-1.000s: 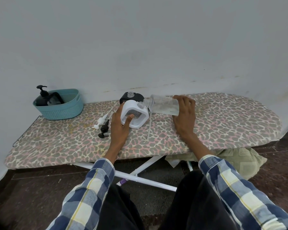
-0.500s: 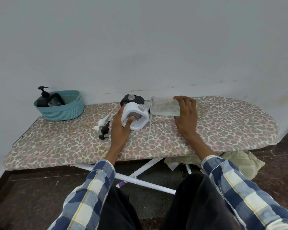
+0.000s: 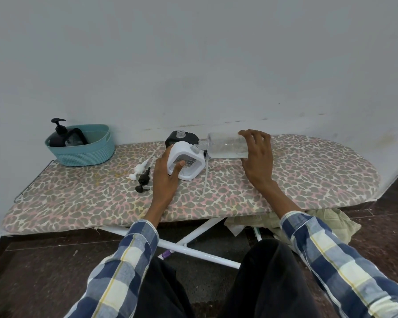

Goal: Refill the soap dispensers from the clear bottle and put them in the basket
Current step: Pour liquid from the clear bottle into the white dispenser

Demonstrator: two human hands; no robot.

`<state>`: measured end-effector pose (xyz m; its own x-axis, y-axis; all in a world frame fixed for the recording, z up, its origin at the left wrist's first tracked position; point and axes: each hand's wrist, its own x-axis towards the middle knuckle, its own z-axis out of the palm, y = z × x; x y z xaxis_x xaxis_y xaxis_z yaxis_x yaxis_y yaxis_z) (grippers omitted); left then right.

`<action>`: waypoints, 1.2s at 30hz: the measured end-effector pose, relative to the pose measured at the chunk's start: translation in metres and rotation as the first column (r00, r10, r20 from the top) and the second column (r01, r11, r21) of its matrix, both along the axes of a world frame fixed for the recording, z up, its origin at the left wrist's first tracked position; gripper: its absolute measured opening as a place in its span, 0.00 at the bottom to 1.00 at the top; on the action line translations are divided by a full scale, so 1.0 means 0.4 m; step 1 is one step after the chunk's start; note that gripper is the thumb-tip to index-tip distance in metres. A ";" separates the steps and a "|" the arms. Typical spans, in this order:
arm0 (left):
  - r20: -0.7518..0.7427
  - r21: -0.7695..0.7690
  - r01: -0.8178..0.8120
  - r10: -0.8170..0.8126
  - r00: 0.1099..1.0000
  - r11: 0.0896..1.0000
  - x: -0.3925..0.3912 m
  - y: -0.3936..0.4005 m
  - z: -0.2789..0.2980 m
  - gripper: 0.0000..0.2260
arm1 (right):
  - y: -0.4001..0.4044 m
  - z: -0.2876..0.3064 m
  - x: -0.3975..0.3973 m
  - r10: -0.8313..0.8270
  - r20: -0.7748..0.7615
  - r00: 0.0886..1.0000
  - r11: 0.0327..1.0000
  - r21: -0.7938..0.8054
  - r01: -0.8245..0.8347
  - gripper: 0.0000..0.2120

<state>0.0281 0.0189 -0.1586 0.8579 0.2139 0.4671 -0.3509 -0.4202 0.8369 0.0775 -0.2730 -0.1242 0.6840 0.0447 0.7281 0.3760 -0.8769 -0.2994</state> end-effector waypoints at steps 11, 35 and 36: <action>0.005 0.002 0.000 0.000 1.000 1.000 0.005 0.001 -0.005 0.26 | -0.009 0.016 0.003 -0.003 0.007 1.000 0.999 -0.043 0.003 0.39; -0.010 0.045 -0.007 0.007 1.000 0.999 0.019 0.009 -0.020 0.26 | -0.017 0.032 -0.004 -0.020 -0.009 1.000 0.996 -0.087 0.020 0.38; -0.006 0.048 -0.007 0.007 1.000 0.999 0.020 0.009 -0.020 0.26 | -0.017 0.032 -0.004 -0.020 -0.009 1.000 0.996 -0.087 0.019 0.38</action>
